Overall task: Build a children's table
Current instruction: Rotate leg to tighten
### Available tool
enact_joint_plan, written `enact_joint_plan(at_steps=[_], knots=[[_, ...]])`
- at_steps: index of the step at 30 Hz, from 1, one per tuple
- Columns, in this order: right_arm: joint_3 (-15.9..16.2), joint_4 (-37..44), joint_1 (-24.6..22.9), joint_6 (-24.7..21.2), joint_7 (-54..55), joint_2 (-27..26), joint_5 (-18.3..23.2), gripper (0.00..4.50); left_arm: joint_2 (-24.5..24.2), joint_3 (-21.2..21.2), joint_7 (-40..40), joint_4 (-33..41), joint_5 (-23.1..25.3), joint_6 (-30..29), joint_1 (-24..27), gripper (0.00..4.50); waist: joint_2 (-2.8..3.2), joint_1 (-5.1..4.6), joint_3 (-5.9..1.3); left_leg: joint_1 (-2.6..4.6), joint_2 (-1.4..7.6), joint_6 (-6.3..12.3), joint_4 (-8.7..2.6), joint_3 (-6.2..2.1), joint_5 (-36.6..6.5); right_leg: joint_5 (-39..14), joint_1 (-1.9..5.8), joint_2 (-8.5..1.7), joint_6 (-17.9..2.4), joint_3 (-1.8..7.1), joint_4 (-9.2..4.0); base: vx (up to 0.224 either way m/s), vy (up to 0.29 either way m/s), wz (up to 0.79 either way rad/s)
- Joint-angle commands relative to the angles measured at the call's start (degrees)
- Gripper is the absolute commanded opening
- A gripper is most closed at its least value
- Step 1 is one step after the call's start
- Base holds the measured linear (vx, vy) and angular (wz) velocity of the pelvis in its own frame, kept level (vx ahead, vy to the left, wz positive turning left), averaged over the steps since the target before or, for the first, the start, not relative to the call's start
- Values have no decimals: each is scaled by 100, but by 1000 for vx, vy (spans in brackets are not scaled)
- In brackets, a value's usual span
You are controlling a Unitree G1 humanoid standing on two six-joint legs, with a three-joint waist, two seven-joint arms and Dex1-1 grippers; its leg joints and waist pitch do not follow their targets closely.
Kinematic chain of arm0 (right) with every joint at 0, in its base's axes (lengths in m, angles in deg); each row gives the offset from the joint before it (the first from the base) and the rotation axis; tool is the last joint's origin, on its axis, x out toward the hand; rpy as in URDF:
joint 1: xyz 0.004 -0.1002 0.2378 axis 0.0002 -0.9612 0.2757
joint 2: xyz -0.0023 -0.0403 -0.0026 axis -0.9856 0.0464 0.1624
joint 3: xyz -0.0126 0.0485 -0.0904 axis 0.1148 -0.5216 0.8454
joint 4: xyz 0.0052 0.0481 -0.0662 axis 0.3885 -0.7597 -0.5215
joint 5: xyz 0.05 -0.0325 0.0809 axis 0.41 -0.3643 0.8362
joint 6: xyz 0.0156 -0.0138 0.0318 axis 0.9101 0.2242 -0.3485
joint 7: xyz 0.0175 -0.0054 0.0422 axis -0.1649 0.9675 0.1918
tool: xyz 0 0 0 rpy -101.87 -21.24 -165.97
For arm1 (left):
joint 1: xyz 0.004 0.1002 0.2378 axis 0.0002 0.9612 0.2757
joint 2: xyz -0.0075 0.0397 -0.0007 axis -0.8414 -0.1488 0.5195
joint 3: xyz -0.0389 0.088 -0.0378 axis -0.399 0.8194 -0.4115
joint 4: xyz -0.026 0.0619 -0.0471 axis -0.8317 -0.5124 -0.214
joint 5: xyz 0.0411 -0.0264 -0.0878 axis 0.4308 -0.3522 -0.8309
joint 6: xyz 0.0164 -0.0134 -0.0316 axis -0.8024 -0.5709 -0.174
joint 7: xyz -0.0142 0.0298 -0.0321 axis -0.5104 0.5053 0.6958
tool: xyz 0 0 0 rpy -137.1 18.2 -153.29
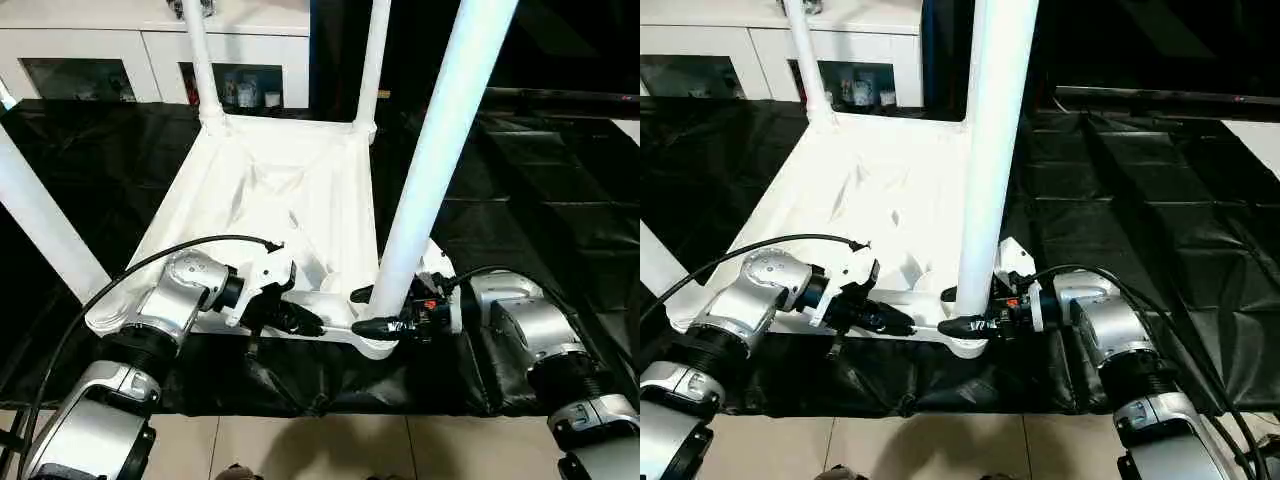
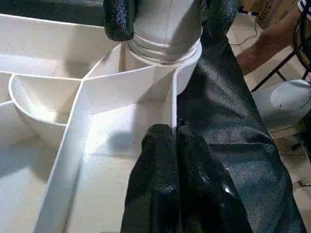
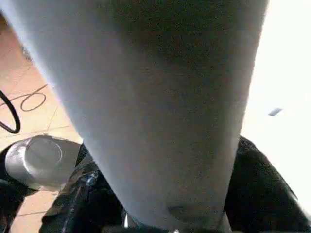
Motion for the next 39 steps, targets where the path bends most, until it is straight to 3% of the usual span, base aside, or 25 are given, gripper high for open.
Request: enact_joint_plan(at_steps=[1, 5, 7, 9, 13, 19, 21, 24, 27, 32, 36, 37, 39], knots=[[155, -5, -108, -206, 250, -193, -79, 228, 209, -40, -404, 59, -47, 83, -225, 0, -28, -27, -396, 57, 35, 286, -384, 67, -1267, -1580, 319, -265, -1219, 195, -376, 0, 0, 0], [-156, -103, -175, -52, 1208, -377, -176, 221, 356, -158, -1260, -52, 150, 12, -293, 0, -44, -63, -375, 66, 4, 143, -400, 47, -1485, -2197, 311, -272, -986, 182, -445, 0, 0, 0], [-417, -432, -138, 167, 2208, -582, -347, 212, 553, -234, -1718, 49, 177, -124, -257, 0, -47, -99, -365, 70, -1, 73, -402, 39, -1570, -2470, 286, -289, -873, 185, -478, 0, 0, 0], [-608, -612, -126, 261, 2876, -749, -402, 206, 726, -262, -2040, 166, 201, -246, -208, 0, -52, -182, -365, 56, -16, 21, -410, 22, -1614, -2611, 291, -281, -801, 166, -500, 0, 0, 0], [-891, -851, -95, 148, 4252, -1205, -501, 198, 1265, -312, -3061, 362, 304, -542, -135, 0, -37, -332, -376, 19, -26, 97, -397, 22, -1561, -2405, 296, -251, -846, 167, -493, 0, 0, 0], [-826, -715, -117, 149, 4461, -1591, -548, 197, 1556, -298, -3283, 479, 222, -571, -75, 0, -21, -372, -396, -4, -44, 295, -380, 33, -1491, -2172, 309, -238, -908, 163, -506, 0, 0, 0], [-821, -845, -35, 324, 4580, -1556, -642, 252, 1495, -230, -3267, 487, 296, -515, -66, 0, -21, -388, -388, 3, -38, 280, -385, 32, -1575, -2219, 298, -236, -919, 159, -511, 0, 0, 0], [-836, -863, 10, 354, 4408, -1405, -644, 269, 1351, -193, -3137, 491, 325, -448, -58, 0, -25, -410, -382, 16, -35, 275, -388, 28, -1716, -2369, 287, -239, -914, 157, -534, 0, 0, 0], [-809, -778, 25, 397, 4020, -1151, -629, 298, 1135, -176, -2927, 462, 345, -337, -68, 0, -33, -404, -394, 5, -25, 322, -389, 29, -1619, -2056, 307, -235, -996, 169, -498, 0, 0, 0], [-630, -540, -24, 348, 2999, -738, -548, 298, 797, -126, -2234, 424, 252, -121, -93, 0, -39, -381, -414, -11, -20, 459, -360, 48, -1359, -1616, 341, -252, -1162, 184, -442, 0, 0, 0], [-182, -209, -183, 211, 1547, -235, -495, 298, 425, -8, -1341, 359, 126, 69, -147, 0, -33, -304, -410, 9, 14, 539, -358, 63, -1209, -1236, 344, -239, -1330, 184, -387, 0, 0, 0], [-73, -154, -219, 204, 1245, -128, -495, 298, 344, 29, -1135, 354, 108, 84, -152, 0, -75, -272, -417, 17, 22, 558, -354, 75, -1200, -1206, 350, -227, -1350, 179, -384, 0, 0, 0], [58, -147, -228, 197, 887, -9, -496, 298, 256, 58, -895, 339, 66, 77, -168, 0, -45, -223, -401, 29, 36, 537, -359, 78, -1278, -1325, 332, -243, -1364, 179, -376, 0, 0, 0]])
